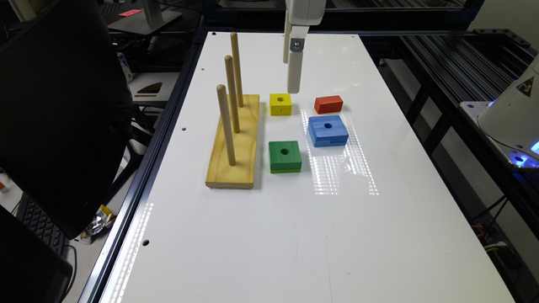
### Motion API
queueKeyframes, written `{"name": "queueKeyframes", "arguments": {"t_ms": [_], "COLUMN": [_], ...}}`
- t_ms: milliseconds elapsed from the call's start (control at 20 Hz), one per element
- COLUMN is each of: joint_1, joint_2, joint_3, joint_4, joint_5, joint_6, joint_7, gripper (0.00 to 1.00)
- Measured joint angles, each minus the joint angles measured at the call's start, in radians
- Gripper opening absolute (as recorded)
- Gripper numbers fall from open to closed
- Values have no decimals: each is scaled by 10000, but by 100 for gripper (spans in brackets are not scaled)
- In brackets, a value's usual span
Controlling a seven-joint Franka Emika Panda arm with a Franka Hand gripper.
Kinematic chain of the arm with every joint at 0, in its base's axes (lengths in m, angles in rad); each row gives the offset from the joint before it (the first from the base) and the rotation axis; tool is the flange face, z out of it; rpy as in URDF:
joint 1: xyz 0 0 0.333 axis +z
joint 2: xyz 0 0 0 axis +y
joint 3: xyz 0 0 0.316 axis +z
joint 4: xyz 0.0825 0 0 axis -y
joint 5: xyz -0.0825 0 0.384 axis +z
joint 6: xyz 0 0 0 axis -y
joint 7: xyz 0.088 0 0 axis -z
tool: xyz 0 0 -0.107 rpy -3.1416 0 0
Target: Pick up green block.
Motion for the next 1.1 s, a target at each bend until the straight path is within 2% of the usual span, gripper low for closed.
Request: {"name": "queueKeyframes", "arguments": {"t_ms": [100,550,1100], "joint_1": [-1,-3,-3], "joint_2": [0,0,1], "joint_3": [74,202,217], "joint_4": [0,25,29], "joint_5": [0,0,0], "joint_6": [5,48,65], "joint_7": [78,161,169], "gripper": [100,100,100]}}
